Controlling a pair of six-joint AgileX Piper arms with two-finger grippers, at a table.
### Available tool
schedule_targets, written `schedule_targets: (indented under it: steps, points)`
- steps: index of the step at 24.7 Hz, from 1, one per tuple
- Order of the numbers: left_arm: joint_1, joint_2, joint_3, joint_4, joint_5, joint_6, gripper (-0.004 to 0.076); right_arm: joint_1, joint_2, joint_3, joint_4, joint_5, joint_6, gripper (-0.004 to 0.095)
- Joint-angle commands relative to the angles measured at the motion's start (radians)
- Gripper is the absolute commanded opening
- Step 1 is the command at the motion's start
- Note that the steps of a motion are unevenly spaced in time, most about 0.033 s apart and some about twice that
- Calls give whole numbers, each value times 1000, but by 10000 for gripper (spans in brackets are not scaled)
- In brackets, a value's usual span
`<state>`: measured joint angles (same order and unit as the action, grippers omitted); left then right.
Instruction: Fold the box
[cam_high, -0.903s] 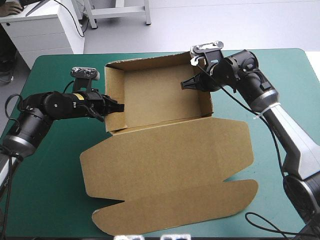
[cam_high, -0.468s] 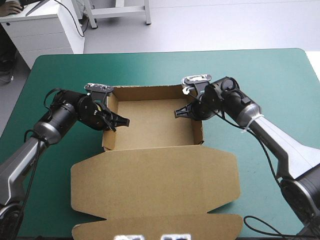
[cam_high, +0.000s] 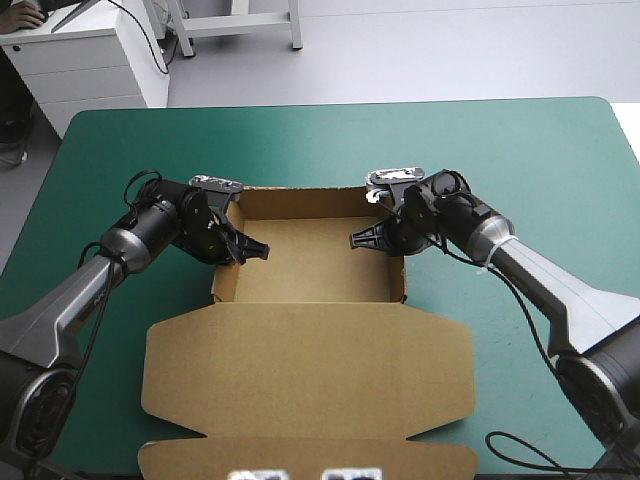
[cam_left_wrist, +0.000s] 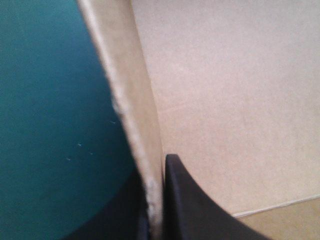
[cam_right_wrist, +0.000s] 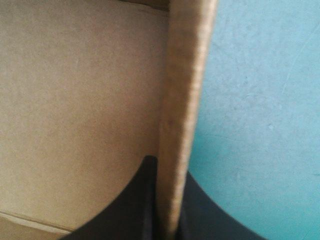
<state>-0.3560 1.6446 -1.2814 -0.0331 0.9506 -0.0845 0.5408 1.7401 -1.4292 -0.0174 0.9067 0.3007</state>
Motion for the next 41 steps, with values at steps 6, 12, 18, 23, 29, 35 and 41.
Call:
schedule_targets:
  steps: [6, 12, 18, 23, 29, 35, 41]
  points:
    - [-16, -15, -23, -32, -25, 85, 174, 14, -35, -26, -88, 18, 19, 345]
    - [-16, -15, -23, -31, -25, 102, 445, 14, -35, -71, -147, 68, 17, 378]
    - [-16, -17, -82, -28, 26, 102, 526, 14, -35, -209, -181, 187, 16, 378]
    - [-16, -17, -297, 33, 220, 102, 507, 14, -35, -385, -188, 325, -47, 377]
    - [-16, -131, -494, 33, 338, 101, 196, 12, -41, -439, -167, 342, -1, 377]
    - [-16, -442, -394, 21, 338, 185, -8, -42, -37, -433, -63, 342, 15, 377]
    - [-16, -657, -204, 13, 335, 185, -8, -53, -9, -369, -14, 342, 15, 377]
